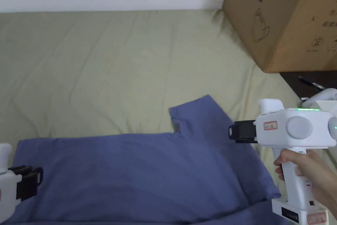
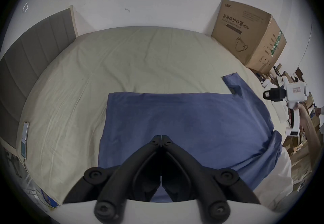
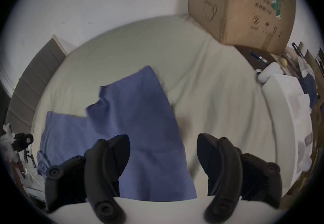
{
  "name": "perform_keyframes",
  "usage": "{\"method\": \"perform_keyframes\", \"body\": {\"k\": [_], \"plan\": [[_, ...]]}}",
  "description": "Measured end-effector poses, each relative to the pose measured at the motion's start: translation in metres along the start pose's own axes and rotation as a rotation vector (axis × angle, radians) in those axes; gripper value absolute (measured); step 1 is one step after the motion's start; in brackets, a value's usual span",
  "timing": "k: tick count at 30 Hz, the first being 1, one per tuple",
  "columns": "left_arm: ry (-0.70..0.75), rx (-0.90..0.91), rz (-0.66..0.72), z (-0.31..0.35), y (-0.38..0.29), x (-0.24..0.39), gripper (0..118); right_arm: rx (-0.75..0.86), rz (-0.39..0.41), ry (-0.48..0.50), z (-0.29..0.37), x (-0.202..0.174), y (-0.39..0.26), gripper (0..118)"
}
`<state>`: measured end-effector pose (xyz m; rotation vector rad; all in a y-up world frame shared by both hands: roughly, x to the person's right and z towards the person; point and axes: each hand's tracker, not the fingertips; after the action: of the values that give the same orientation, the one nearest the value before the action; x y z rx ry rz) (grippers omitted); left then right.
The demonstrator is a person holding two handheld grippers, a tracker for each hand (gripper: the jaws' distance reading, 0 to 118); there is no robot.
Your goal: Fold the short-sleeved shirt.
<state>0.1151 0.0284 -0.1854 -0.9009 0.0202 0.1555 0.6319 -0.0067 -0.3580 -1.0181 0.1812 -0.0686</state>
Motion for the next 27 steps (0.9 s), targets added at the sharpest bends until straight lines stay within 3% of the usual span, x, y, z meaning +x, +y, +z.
{"method": "perform_keyframes", "body": {"k": [5,8,10,11,13,14,15,16,17,18,21,26,27], "plan": [[0.015,-0.057,0.030,-0.017,-0.002,-0.017,0,-0.141,-0.028,-0.060,-0.065,0.001,0.013,85],[0.036,-0.077,0.022,-0.021,-0.002,-0.022,0,-0.125,0.004,-0.101,-0.058,-0.012,0.013,82],[0.042,-0.089,0.028,-0.027,-0.001,-0.026,0,-0.129,0.095,-0.121,-0.051,-0.018,0.014,61],[0.046,-0.097,0.030,-0.029,0.001,-0.028,0,-0.141,0.131,-0.152,-0.048,-0.020,0.015,43],[0.054,-0.093,0.050,-0.029,0.005,-0.034,0,-0.134,0.118,-0.127,-0.043,-0.020,0.019,5],[0.049,-0.082,0.072,-0.029,0.009,-0.039,4,-0.139,0.088,-0.094,-0.039,-0.020,0.021,2],[0.050,-0.082,0.086,-0.029,0.013,-0.045,16,-0.136,0.081,-0.116,-0.037,-0.020,0.022,2],[0.050,-0.088,0.100,-0.031,0.018,-0.049,40,-0.135,0.086,-0.113,-0.034,-0.020,0.023,2],[0.061,-0.113,0.100,-0.036,0.023,-0.055,82,-0.129,0.086,-0.115,-0.028,-0.021,0.024,2],[0.085,-0.126,0.091,-0.043,0.027,-0.060,102,-0.116,0.100,-0.114,-0.024,-0.022,0.025,2],[0.209,-0.125,0.084,-0.058,0.044,-0.068,105,-0.092,0.108,-0.094,-0.010,-0.019,0.026,2],[0.144,-0.178,0.199,-0.107,0.073,-0.084,104,-0.077,0.075,-0.053,-0.002,-0.015,0.029,2],[0.128,-0.179,0.195,-0.117,0.077,-0.082,98,-0.078,0.084,-0.057,-0.003,-0.015,0.028,2]]}}
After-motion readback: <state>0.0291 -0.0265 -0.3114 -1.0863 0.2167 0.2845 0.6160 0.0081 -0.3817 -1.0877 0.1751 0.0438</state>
